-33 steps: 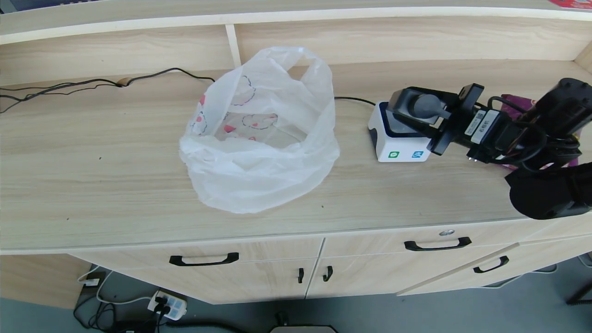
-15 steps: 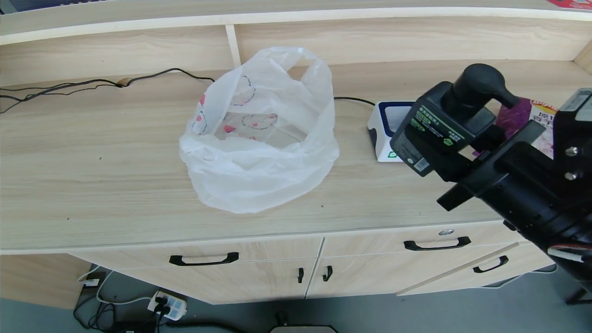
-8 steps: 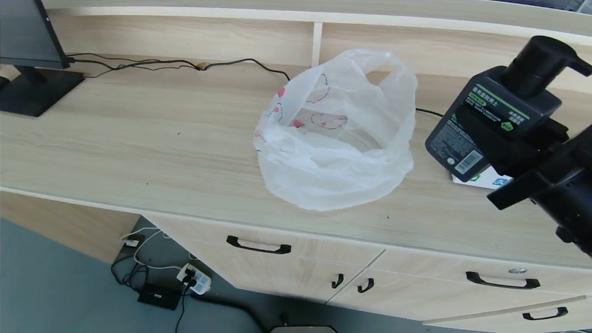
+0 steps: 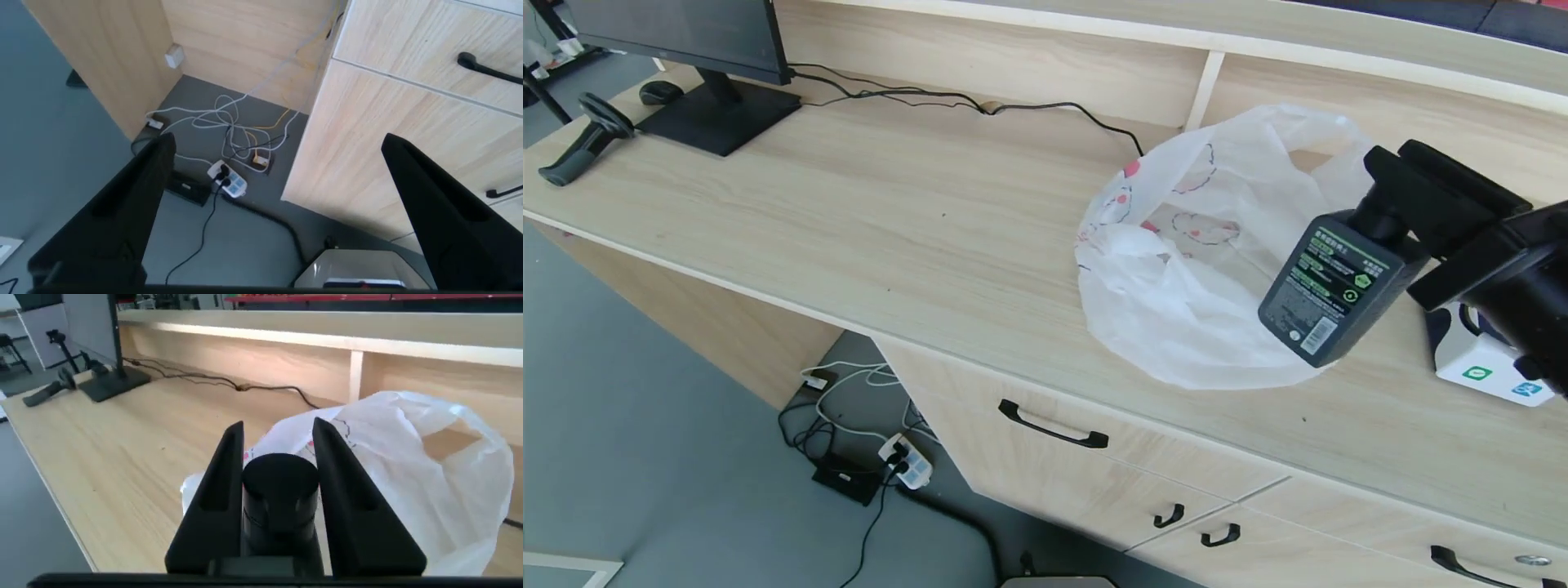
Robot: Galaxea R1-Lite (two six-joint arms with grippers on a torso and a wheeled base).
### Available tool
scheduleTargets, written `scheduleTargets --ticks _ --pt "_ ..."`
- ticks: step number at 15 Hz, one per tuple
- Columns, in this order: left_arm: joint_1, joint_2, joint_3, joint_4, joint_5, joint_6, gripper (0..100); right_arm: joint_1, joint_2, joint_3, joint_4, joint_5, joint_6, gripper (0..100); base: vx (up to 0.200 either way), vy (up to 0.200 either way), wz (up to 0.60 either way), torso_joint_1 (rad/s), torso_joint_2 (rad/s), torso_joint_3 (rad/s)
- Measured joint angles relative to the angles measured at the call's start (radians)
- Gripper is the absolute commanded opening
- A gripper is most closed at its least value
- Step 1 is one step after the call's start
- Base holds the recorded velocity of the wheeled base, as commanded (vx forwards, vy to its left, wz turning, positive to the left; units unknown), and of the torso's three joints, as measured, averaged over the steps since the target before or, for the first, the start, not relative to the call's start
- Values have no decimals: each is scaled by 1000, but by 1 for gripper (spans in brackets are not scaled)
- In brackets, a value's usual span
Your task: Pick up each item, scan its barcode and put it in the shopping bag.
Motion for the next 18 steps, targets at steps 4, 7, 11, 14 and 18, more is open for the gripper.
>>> scheduleTargets --ticks 4,7,11,14,18 --pt "-1 0 0 0 0 1 100 -85 49 -27 50 24 92 0 0 0 0 0 0 0" --pt "0 0 0 0 0 0 100 -116 53 -34 37 26 87 0 0 0 0 0 0 0" --pt "0 0 0 0 0 0 100 -125 41 0 37 27 84 0 0 0 0 0 0 0" --pt "0 0 0 0 0 0 100 -125 1 81 37 27 69 0 0 0 0 0 0 0" --pt "0 0 0 0 0 0 100 -127 -73 224 38 27 35 0 0 0 0 0 0 0"
